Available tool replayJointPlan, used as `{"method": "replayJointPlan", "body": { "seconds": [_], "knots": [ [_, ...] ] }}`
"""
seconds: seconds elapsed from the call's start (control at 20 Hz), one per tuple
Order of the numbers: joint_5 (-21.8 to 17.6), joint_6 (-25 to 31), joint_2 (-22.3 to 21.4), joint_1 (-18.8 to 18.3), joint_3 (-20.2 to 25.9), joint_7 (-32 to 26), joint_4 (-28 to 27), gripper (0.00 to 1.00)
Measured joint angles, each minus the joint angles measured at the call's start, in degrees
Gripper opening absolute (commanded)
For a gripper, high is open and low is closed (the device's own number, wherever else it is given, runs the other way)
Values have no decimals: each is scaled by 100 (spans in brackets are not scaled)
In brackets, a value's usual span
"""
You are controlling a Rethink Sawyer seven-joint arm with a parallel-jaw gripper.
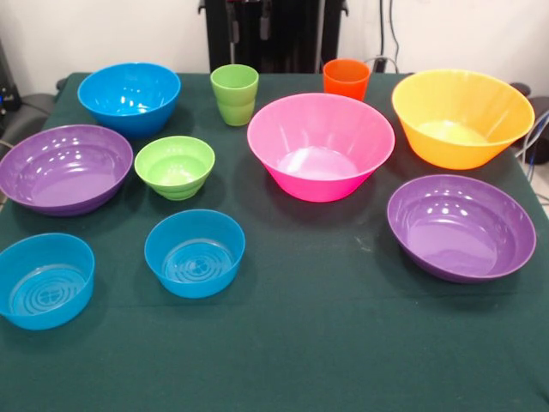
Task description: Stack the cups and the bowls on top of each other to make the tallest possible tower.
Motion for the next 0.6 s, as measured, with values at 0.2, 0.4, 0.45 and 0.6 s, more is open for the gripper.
{"method": "replayJointPlan", "body": {
  "seconds": [0.2,0.4,0.45,0.6],
  "knots": [
    [0,-45,65,8,0,0,-49,100],
    [0,-44,105,9,3,0,-97,100],
    [0,-45,124,9,9,0,-142,100],
    [0,-45,133,10,9,0,-197,100]
  ]
}}
